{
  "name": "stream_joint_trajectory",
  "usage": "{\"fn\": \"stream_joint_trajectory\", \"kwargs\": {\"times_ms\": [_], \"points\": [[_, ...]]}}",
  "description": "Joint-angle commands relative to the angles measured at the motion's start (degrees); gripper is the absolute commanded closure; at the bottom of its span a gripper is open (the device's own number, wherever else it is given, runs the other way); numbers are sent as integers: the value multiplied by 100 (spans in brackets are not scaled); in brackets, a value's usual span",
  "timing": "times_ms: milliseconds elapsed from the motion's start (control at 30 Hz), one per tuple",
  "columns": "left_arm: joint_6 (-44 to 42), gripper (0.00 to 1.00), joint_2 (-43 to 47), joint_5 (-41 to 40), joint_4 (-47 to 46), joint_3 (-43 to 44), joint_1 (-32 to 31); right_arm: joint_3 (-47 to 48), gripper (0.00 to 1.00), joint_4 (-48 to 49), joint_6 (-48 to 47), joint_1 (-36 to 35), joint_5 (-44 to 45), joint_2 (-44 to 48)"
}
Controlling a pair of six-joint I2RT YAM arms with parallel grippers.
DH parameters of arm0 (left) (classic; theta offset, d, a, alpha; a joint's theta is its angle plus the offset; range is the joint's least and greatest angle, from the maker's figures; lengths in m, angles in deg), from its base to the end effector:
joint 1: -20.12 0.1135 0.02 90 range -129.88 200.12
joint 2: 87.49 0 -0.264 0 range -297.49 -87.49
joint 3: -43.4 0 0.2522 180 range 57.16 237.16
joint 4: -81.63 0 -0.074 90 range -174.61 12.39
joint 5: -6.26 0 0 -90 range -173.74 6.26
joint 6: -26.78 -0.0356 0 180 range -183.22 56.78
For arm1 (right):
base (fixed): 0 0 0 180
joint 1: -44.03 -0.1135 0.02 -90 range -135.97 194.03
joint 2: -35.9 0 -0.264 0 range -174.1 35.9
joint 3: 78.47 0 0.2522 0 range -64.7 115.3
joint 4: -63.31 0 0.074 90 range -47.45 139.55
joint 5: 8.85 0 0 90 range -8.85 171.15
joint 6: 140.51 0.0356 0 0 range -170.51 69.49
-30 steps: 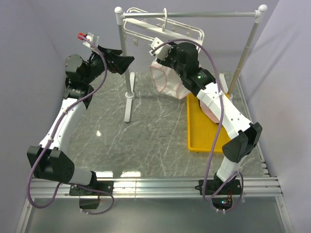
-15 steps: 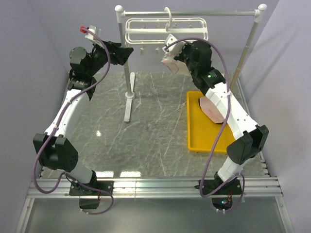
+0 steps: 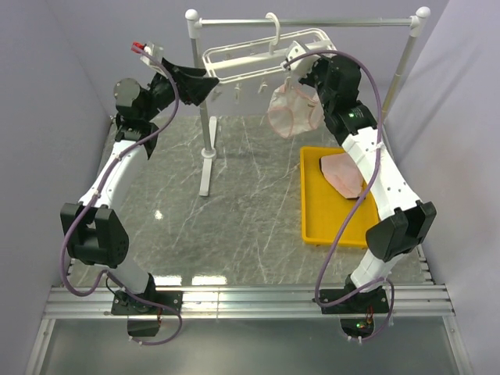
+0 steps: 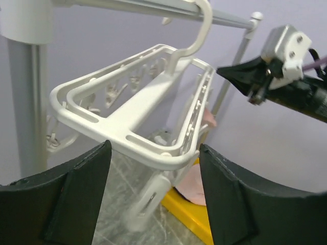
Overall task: Clip the underwear to the hanger
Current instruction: Open the clamp at the hanger.
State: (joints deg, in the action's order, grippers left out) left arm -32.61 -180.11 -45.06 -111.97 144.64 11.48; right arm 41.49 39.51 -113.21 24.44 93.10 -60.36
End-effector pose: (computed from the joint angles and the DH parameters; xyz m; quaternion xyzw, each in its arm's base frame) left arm 0.3680 -0.0784 0.4535 0.1696 0.5689 -0.4370 0.6757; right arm 0.3685 0.1233 0.4771 -0.4077 0.5784 -0.3267 0.6264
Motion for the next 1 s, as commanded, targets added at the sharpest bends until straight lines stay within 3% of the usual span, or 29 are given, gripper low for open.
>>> {"fn": "stream_joint_trajectory", "kwargs": {"times_ms": [0,267,400,533,667,833,967], "points": [[1051,26,156,781,-1288,-284,38,533,96,336,-50,70,-96,-67],[2439,43,-178,1178,-1806,-47,29,973,93,591,64,219,-201,-489],[2354,44,-81,1064,-1932,-117,29,938,90,732,65,254,-228,-498],[1582,42,165,730,-1204,-169,30,1052,89,750,108,351,-228,-612],[-93,39,691,729,-536,-565,30,1141,88,679,240,404,-324,-578],[-1581,38,1070,834,562,-882,21,843,87,591,390,386,-500,-244],[-1698,37,1018,616,547,-900,-32,702,87,626,399,377,-509,-129]]}}
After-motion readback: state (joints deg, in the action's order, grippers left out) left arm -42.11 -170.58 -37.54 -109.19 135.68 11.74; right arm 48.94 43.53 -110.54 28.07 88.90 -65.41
